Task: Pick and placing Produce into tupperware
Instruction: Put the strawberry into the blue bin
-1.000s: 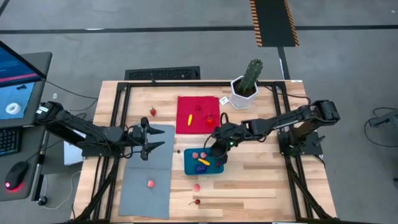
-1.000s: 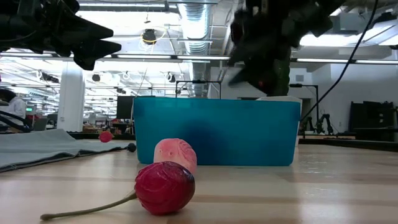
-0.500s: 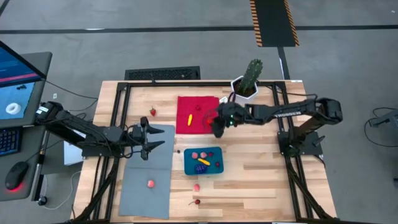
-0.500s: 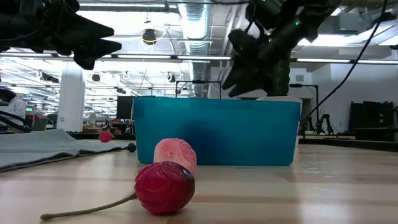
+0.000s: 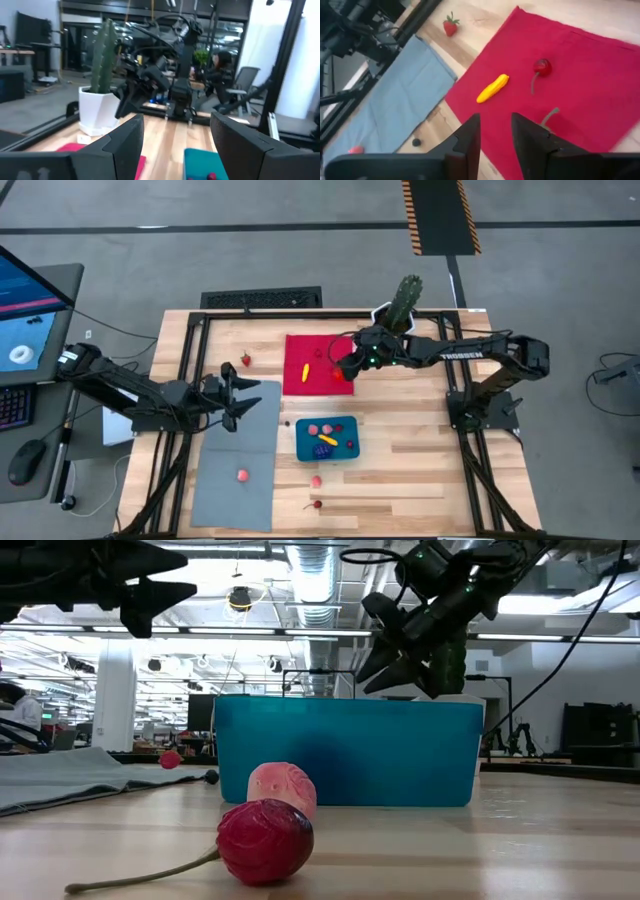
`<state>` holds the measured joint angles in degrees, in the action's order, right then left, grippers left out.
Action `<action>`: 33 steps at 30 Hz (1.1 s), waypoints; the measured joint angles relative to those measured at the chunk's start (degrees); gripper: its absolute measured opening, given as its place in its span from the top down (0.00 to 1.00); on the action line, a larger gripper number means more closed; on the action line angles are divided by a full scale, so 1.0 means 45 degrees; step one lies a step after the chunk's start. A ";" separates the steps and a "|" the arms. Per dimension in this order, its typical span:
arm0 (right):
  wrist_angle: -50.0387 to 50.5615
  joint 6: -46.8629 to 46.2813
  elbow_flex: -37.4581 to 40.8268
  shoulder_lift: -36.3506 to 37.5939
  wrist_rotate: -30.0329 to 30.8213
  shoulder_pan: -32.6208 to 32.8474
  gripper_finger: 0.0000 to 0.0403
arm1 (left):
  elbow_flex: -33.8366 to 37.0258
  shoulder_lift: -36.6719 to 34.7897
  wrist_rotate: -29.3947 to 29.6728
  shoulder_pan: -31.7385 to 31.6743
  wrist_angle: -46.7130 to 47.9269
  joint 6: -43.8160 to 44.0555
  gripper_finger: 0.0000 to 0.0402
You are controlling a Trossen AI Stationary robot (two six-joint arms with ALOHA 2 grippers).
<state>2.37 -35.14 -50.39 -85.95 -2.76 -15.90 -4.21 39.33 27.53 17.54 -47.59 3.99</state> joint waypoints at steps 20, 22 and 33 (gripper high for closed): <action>-0.0183 -0.0271 -0.1647 -0.3446 0.0301 -0.0005 0.70 | 0.0010 0.0092 0.0276 0.0000 0.0413 0.0359 0.45; 0.0359 -0.0166 -0.1727 -0.3692 0.0432 -0.0070 0.70 | 0.0010 0.0092 0.0276 0.0000 0.0453 0.0358 0.45; 0.0541 -0.0182 -0.1859 -0.3519 0.1979 -0.0101 0.70 | 0.0010 0.0092 0.0271 0.0005 0.0510 0.0406 0.45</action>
<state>4.81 -35.95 -58.76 -101.78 6.14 -16.35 -4.16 39.75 28.75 17.56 -45.30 5.82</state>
